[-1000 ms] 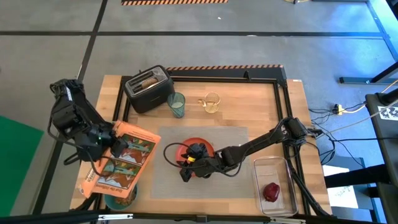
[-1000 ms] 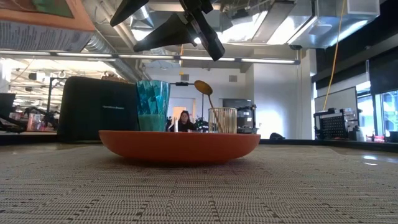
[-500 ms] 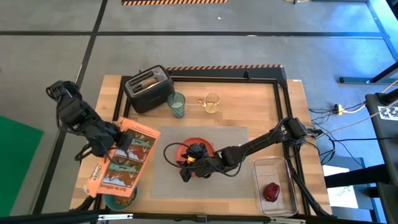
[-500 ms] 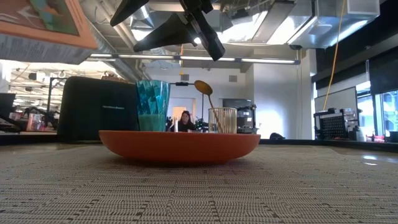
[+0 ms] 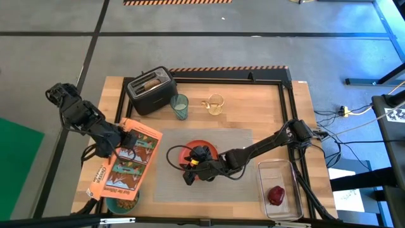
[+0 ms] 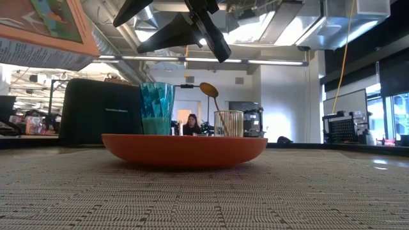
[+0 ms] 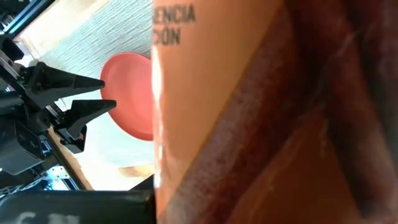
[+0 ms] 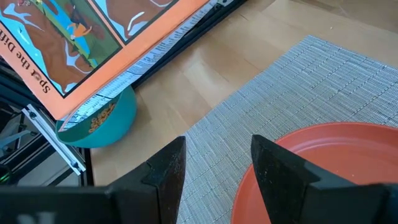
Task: Arrange a breakfast setting
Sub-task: Pour the cereal into the green bowl
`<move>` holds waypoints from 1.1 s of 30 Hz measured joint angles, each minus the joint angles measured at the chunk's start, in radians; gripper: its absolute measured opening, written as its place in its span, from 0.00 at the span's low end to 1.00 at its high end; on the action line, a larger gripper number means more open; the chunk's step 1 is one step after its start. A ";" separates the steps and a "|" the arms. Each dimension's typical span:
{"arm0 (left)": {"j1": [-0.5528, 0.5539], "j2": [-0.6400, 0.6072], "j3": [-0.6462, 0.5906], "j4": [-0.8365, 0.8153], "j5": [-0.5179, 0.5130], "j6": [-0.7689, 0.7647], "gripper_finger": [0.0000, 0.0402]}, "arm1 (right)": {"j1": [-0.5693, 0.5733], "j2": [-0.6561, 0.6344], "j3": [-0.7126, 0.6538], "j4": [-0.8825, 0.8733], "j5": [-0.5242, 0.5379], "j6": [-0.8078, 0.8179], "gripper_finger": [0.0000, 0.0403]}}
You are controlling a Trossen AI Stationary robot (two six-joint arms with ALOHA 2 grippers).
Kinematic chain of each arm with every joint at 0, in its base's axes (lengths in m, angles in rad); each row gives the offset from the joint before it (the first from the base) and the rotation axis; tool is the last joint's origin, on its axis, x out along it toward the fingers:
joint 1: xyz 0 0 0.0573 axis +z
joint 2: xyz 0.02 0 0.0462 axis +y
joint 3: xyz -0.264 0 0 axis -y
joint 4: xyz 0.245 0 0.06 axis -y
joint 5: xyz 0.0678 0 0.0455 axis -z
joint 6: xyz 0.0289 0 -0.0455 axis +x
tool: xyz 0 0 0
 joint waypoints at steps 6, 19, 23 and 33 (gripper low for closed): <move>0.000 0.000 0.000 0.000 -0.001 0.001 0.28 | 0.000 0.000 0.000 0.000 0.000 0.000 0.43; 0.085 0.000 0.000 0.051 0.079 -0.050 0.28 | 0.000 0.000 0.000 0.000 -0.001 -0.001 0.43; 0.107 0.000 0.000 0.064 0.118 -0.082 0.28 | 0.000 0.000 0.000 0.000 -0.001 -0.001 0.43; 0.215 0.000 -0.001 0.199 0.266 -0.217 0.28 | 0.001 -0.006 0.000 0.063 0.083 -0.011 0.43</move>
